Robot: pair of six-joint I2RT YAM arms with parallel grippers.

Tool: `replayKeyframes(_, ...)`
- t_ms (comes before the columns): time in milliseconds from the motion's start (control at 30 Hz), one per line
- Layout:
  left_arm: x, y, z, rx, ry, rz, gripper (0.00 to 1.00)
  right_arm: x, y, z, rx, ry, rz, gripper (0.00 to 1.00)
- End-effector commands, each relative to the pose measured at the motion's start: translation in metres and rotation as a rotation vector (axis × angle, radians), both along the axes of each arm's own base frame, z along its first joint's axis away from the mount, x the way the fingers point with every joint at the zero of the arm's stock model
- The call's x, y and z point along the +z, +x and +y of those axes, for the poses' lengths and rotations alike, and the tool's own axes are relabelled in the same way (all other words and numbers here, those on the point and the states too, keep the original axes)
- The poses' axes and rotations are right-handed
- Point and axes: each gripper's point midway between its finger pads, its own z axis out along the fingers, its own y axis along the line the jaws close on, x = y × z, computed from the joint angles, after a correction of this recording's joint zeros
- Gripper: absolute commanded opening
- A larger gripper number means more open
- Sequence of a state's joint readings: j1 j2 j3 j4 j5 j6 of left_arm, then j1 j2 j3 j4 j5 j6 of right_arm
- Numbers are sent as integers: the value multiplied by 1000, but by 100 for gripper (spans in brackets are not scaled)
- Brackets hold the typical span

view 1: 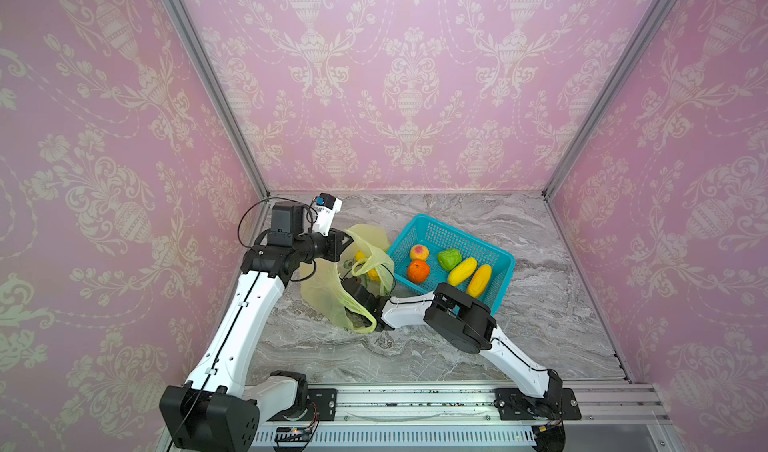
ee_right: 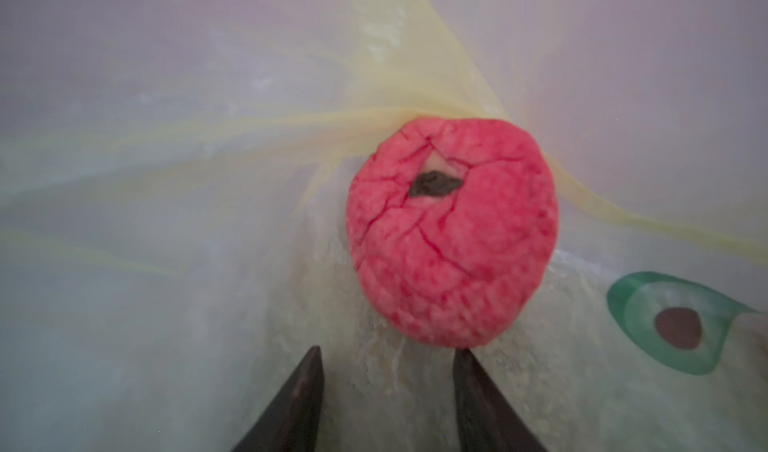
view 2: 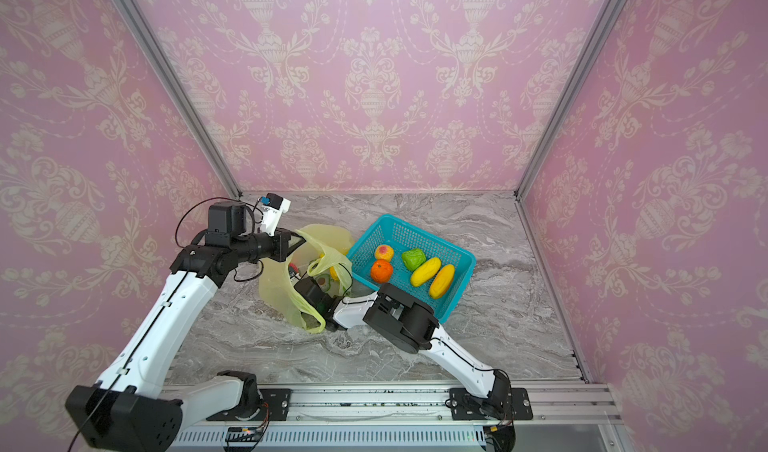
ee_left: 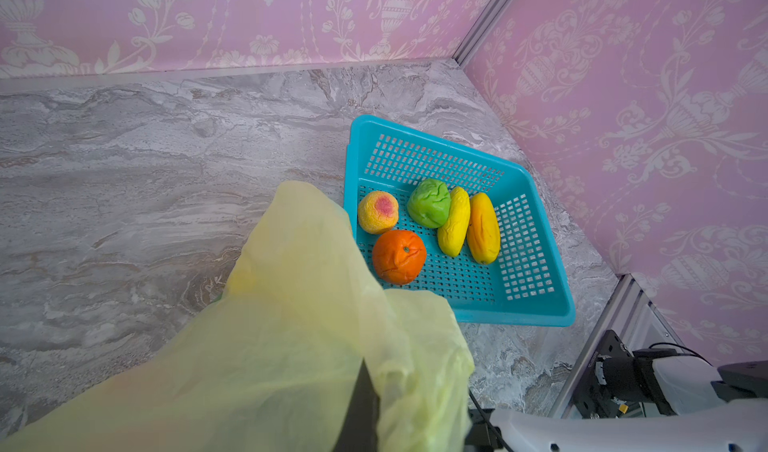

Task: Untie the knot of the plastic bag and take out the fruit
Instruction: 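Lower the right gripper into the bag and grasp the pink apple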

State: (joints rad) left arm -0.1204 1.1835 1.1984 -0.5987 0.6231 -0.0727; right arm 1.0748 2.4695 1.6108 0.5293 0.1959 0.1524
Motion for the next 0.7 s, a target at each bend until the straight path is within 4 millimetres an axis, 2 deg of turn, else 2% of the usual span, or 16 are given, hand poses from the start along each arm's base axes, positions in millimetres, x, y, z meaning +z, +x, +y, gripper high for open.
replayKeyframes(0,6,-5,-1,-7,-27,-7,0,15,-2,11,40,44,-3,38)
replayKeyframes(167,0,-2,5,16,2,3,0,38,-1,-6,19,104,-41,27)
replayKeyframes(400,-5,1,9,32,12,11,0,92,-29,-31,103,270,-143,21)
replayKeyframes(500,-7,3,10,38,13,20,0,101,-34,-40,107,312,-168,20)
replayKeyframes(600,-9,3,11,41,17,24,0,101,-36,-40,117,323,-166,18)
replayKeyframes(633,-10,3,10,41,17,27,0,99,-35,-39,118,321,-161,20)
replayKeyframes(667,-10,3,10,40,16,27,0,96,-34,-36,121,313,-153,26)
